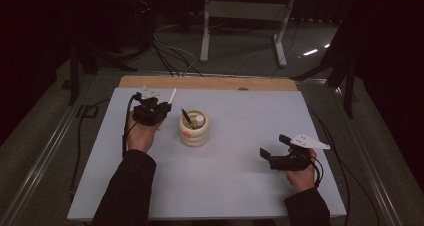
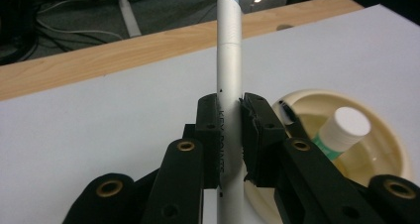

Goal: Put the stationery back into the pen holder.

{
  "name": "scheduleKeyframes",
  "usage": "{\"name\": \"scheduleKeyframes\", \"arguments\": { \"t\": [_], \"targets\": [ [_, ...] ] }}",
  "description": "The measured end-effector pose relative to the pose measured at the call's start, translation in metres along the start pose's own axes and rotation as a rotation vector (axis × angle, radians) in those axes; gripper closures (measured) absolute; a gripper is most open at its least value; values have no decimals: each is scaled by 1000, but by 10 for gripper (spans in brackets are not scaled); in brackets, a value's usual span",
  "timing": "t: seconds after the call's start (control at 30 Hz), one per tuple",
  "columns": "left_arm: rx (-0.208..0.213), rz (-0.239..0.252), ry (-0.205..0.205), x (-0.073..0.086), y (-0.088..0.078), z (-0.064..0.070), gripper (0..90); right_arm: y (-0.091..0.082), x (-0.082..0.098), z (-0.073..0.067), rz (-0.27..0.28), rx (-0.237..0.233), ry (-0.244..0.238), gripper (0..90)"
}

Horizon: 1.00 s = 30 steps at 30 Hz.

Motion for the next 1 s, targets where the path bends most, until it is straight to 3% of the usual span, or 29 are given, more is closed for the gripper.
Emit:
{"name": "scheduleKeyframes", "arguments": {
  "t": [0.4,1.0],
  "targets": [
    [43,59,24,-7,-2,7,793,0,0,0,-1,0,0,4],
    [90,116,26,-10,4,19,794,0,0,0,0,1,1,4]
  ]
}}
Point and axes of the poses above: each handheld gripper's, and its own axes: y roughly forward along the jaws, x roughly out of its underside, z roughly to its right, the point moved 1 cm from there along y, roughly forward along the jaws, and after that the axes turned 3 degrees about x, right-handed, at the moved point
